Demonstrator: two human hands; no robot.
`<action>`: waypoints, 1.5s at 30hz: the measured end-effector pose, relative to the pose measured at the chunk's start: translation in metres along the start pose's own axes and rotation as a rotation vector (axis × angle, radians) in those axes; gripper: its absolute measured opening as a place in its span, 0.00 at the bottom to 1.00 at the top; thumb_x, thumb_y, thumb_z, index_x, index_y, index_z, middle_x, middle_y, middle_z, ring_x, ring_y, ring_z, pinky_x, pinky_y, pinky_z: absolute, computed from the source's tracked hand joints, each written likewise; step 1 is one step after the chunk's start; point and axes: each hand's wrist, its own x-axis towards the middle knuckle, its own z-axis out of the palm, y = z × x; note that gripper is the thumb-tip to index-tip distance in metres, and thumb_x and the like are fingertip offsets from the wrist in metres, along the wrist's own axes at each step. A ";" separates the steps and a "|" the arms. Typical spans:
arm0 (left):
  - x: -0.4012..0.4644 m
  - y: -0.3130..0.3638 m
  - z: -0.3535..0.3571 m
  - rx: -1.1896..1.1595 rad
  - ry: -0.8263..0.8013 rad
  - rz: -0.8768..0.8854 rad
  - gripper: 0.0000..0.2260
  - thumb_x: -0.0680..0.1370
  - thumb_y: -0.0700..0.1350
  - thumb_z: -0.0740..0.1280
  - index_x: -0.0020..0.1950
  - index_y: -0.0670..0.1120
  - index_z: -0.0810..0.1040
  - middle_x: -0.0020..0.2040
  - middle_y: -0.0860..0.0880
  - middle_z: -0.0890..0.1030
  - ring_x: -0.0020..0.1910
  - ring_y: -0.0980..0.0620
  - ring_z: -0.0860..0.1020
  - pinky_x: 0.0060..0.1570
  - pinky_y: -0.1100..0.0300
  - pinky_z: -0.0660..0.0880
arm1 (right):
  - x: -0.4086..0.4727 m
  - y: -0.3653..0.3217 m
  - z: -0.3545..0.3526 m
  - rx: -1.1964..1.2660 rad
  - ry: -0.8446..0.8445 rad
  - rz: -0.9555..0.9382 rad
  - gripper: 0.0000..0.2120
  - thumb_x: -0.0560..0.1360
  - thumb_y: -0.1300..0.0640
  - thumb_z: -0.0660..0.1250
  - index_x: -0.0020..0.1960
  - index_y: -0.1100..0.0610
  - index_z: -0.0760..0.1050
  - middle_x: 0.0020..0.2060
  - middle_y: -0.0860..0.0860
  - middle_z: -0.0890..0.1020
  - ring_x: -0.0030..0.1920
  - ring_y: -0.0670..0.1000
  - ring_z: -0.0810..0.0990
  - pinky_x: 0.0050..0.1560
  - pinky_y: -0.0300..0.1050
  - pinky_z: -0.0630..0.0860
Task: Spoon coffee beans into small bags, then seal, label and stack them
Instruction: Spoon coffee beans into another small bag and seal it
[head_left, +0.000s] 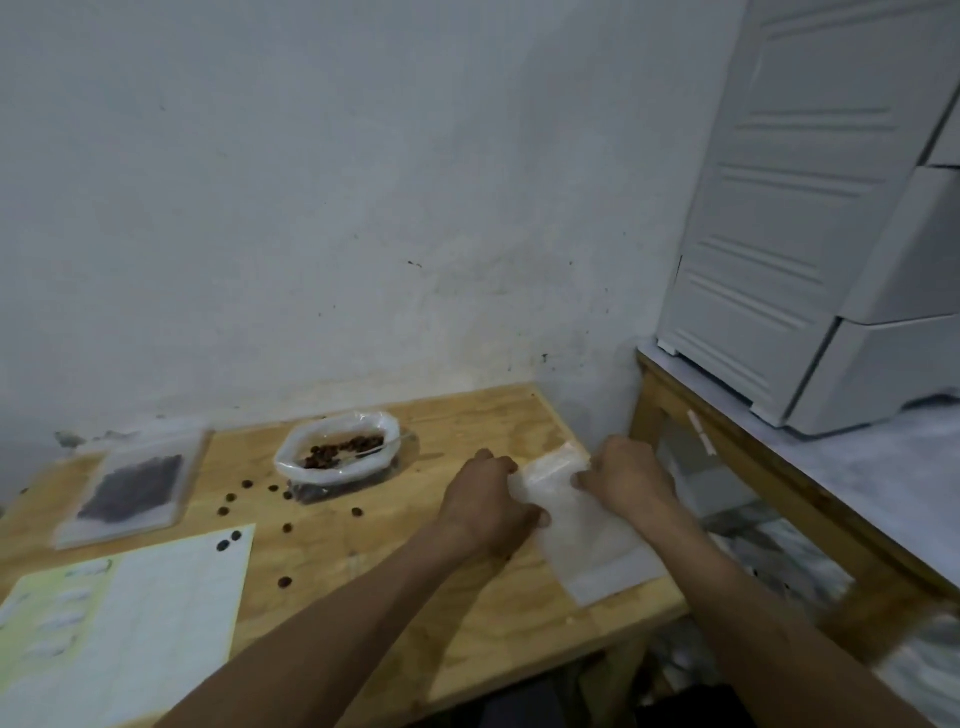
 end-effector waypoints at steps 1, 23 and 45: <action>-0.001 -0.001 0.001 -0.014 0.023 -0.005 0.33 0.69 0.61 0.77 0.68 0.45 0.77 0.60 0.46 0.75 0.57 0.45 0.76 0.56 0.52 0.76 | 0.004 0.003 0.000 0.087 0.006 -0.012 0.12 0.74 0.50 0.75 0.46 0.59 0.78 0.44 0.54 0.83 0.48 0.57 0.82 0.44 0.45 0.77; -0.044 -0.044 -0.123 -0.898 0.653 0.042 0.09 0.76 0.42 0.75 0.41 0.36 0.84 0.38 0.37 0.83 0.37 0.47 0.79 0.38 0.53 0.75 | -0.019 -0.150 -0.040 0.789 -0.195 -0.232 0.25 0.74 0.37 0.67 0.42 0.60 0.85 0.36 0.53 0.88 0.32 0.51 0.83 0.34 0.43 0.76; -0.085 -0.091 -0.174 -0.837 0.431 -0.092 0.19 0.80 0.43 0.68 0.43 0.25 0.75 0.39 0.28 0.78 0.43 0.32 0.84 0.41 0.52 0.84 | -0.034 -0.208 -0.011 0.782 -0.418 -0.604 0.23 0.77 0.47 0.70 0.46 0.69 0.81 0.34 0.52 0.86 0.35 0.46 0.84 0.40 0.37 0.82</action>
